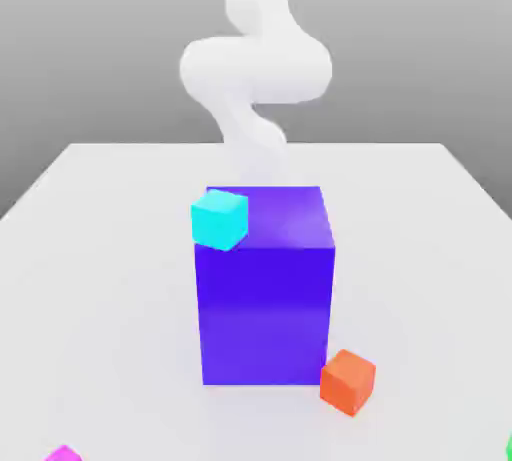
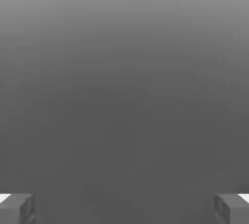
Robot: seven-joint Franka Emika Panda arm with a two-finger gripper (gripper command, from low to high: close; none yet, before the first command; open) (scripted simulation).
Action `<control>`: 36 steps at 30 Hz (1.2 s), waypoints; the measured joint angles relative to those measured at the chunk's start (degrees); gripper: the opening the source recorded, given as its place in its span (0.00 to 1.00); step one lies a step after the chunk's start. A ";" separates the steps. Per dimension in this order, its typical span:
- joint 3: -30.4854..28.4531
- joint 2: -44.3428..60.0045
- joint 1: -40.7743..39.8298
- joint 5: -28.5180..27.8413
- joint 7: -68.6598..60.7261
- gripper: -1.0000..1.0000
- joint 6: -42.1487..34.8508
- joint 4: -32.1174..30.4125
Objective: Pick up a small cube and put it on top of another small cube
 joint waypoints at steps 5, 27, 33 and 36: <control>-1.11 10.73 -1.89 -0.04 2.27 0.50 2.39 1.50; -6.54 56.54 -9.83 4.33 8.73 0.50 12.48 7.93; -6.63 69.09 -12.32 6.69 9.13 0.50 16.58 9.96; -5.56 74.74 -13.29 7.53 8.62 0.00 20.66 11.26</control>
